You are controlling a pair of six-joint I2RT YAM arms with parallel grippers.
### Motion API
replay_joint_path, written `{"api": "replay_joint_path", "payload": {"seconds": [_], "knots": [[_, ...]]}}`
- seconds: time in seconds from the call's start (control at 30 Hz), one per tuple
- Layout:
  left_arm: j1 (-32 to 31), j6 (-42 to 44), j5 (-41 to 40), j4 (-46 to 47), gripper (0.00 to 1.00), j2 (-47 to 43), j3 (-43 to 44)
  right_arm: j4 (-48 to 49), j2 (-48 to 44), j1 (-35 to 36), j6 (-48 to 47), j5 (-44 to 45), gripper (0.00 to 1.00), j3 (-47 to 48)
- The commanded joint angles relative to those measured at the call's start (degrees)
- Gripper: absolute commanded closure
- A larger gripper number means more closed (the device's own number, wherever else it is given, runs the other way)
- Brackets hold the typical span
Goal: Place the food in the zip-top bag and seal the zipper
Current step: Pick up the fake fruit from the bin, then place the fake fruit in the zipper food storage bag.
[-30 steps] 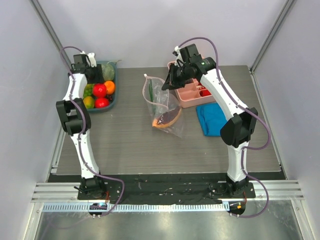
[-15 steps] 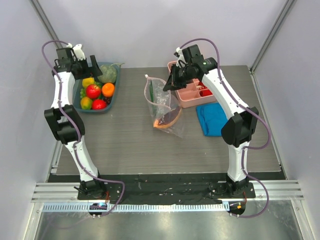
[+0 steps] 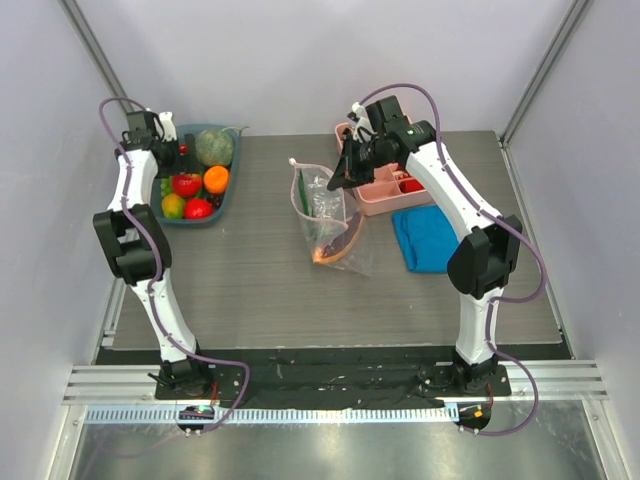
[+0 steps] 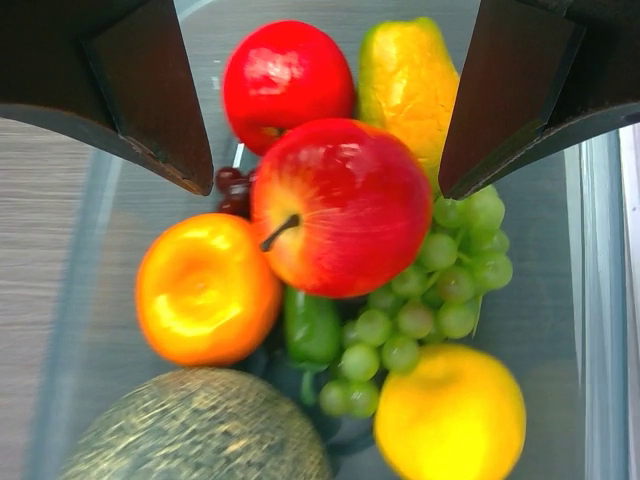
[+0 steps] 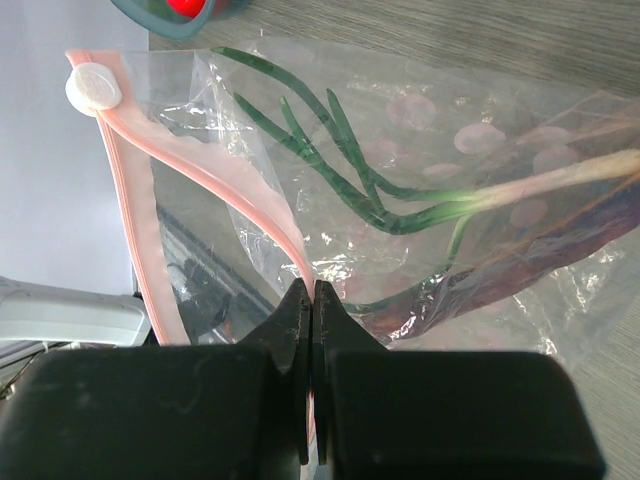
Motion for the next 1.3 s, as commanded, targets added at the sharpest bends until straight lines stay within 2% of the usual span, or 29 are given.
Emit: {"api": "replay_joint_path", "payload": {"seconds": [0.0, 0.13, 0.23, 0.27, 0.33, 0.37, 0.47, 0.57, 0.67, 0.73, 0.77, 0.9, 1.03, 1.07, 1.27], "knots": [[-0.4, 2.9, -4.5, -0.6, 0.0, 1.2, -0.8, 1.8, -4.5, -0.2, -1.1, -0.5, 0.99, -0.5], [-0.5, 3.2, -4.3, -1.9, 0.03, 2.3, -0.7, 1.9, -4.2, 0.2, -0.8, -0.5, 0.99, -0.1], [-0.4, 2.5, -2.5, -2.0, 0.12, 1.4, -0.8, 2.1, -4.0, 0.6, -0.9, -0.9, 0.99, 0.3], [-0.4, 1.7, -2.1, -1.8, 0.19, 0.3, -1.0, 2.2, -4.0, 0.7, -0.9, -0.8, 0.99, 0.5], [-0.4, 1.0, 0.0, -0.7, 0.25, -1.4, -1.4, 2.3, -4.1, 1.1, -0.8, -0.9, 0.99, 0.5], [-0.4, 0.6, 0.6, -0.5, 0.34, -2.8, -1.4, 2.3, -4.1, 1.2, -0.9, -0.8, 0.99, 0.6], [-0.4, -0.1, 1.8, -0.6, 0.5, -4.4, -0.6, 2.5, -3.8, 1.9, -0.8, -0.8, 0.99, 0.8], [-0.4, -0.4, 3.1, -0.7, 0.56, -6.5, -0.3, 2.7, -3.2, 2.4, -0.7, -0.6, 0.99, 1.8], [-0.5, -0.4, 6.7, -0.9, 0.58, -9.0, 0.4, 2.8, -2.6, 2.7, -0.6, -0.6, 0.99, 3.0], [-0.7, -4.1, 10.2, -1.3, 0.58, -11.7, 0.8, 2.8, -2.5, 3.0, -0.5, -0.6, 0.99, 3.4], [-0.9, -5.4, 15.0, -1.4, 0.58, -13.1, 1.2, 2.9, -2.5, 3.2, -0.4, -0.6, 0.99, 3.5], [-5.1, -11.2, 24.9, 0.7, 0.58, -19.8, 2.1, 2.9, -2.5, 3.7, -0.7, -0.3, 0.99, 3.2], [-12.2, -16.8, 30.0, 4.0, 0.58, -26.8, -1.7, 3.1, -2.3, 4.2, -0.3, -0.4, 0.99, 4.6], [-16.4, -18.6, 30.6, 5.0, 0.58, -29.6, -2.8, 3.1, -2.3, 4.2, -0.2, -0.4, 0.99, 5.3], [-28.7, -19.6, 31.1, 8.2, 0.56, -37.5, -11.8, 3.4, -2.9, 4.2, 1.6, -0.9, 0.99, 7.4]]}}
